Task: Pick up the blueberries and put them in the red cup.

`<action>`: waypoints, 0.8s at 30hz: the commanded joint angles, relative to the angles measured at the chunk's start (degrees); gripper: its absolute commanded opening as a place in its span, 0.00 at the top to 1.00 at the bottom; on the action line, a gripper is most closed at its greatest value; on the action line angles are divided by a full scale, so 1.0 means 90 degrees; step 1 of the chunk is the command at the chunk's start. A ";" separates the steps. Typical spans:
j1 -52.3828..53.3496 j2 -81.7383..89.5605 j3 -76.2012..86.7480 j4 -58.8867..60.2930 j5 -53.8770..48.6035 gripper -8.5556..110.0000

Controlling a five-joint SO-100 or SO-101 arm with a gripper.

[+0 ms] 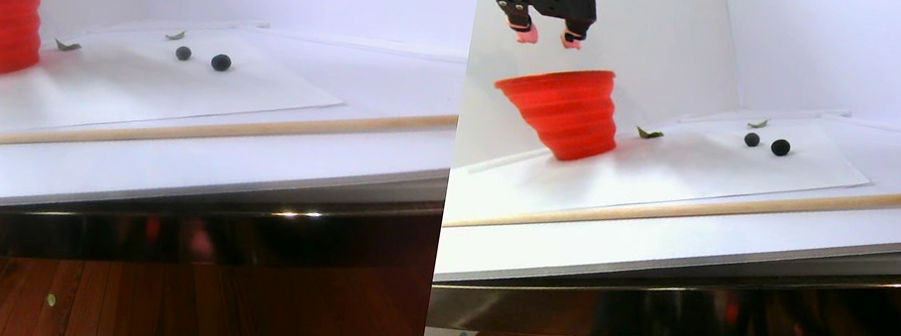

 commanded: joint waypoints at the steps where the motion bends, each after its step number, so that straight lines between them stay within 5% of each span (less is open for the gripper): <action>1: -0.0293 0.0400 -0.0381 -0.0117 0.0020 0.77; 24: 0.0322 0.1865 0.0283 0.1055 -0.0303 0.78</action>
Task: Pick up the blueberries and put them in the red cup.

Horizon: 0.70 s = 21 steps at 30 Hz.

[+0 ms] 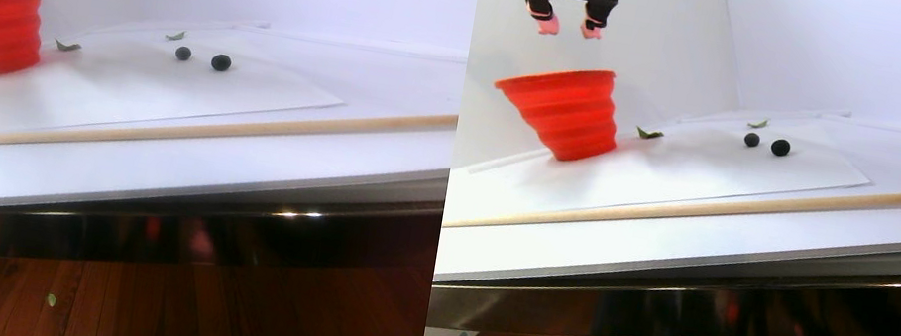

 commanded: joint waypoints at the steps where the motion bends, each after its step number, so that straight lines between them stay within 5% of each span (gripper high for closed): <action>1: -0.0020 0.0771 -0.0078 0.0010 -0.0059 0.78; 21: 0.0723 0.1240 0.0312 0.0537 -0.0264 0.78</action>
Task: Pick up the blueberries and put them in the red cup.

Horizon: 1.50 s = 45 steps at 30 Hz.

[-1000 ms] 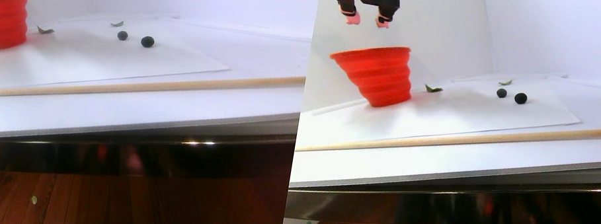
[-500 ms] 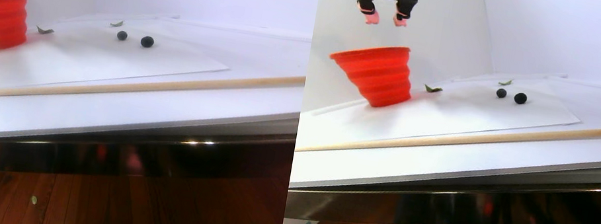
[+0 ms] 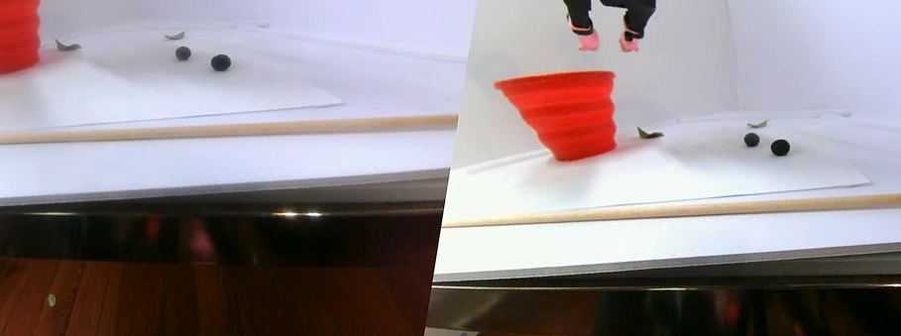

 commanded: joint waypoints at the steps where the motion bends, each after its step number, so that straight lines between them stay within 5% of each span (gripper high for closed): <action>1: 0.0029 0.0781 -0.0059 0.0117 -0.0020 0.78; 45: 0.1875 0.1221 0.1045 0.0312 -0.0381 0.79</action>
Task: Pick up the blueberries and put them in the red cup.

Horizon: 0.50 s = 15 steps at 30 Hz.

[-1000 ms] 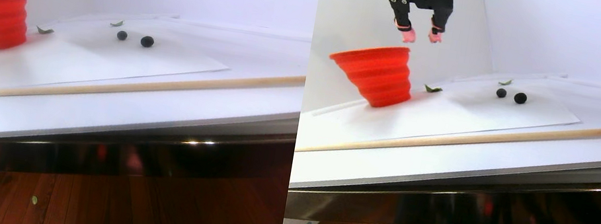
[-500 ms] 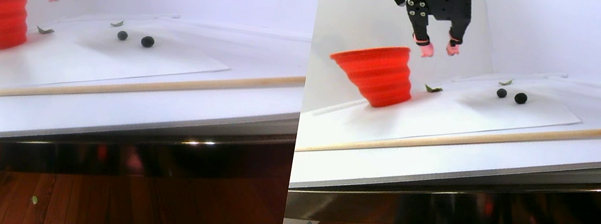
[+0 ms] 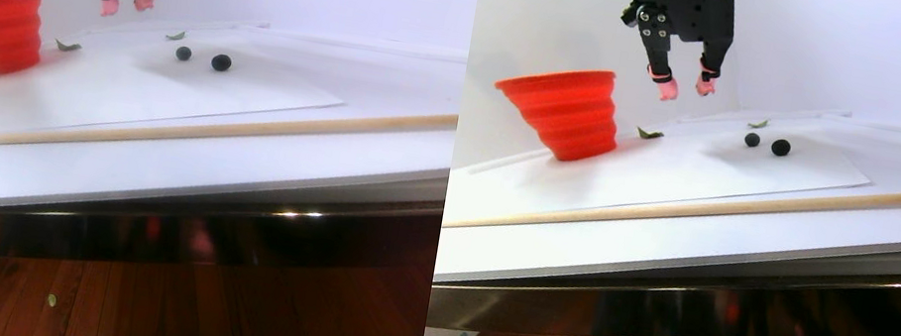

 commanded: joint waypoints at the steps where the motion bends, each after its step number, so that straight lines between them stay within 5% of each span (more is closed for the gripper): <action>1: 0.0078 0.0791 -0.0039 -0.0010 0.0000 0.79; 15: 0.0674 0.0684 -0.0088 -0.0068 0.0049 0.79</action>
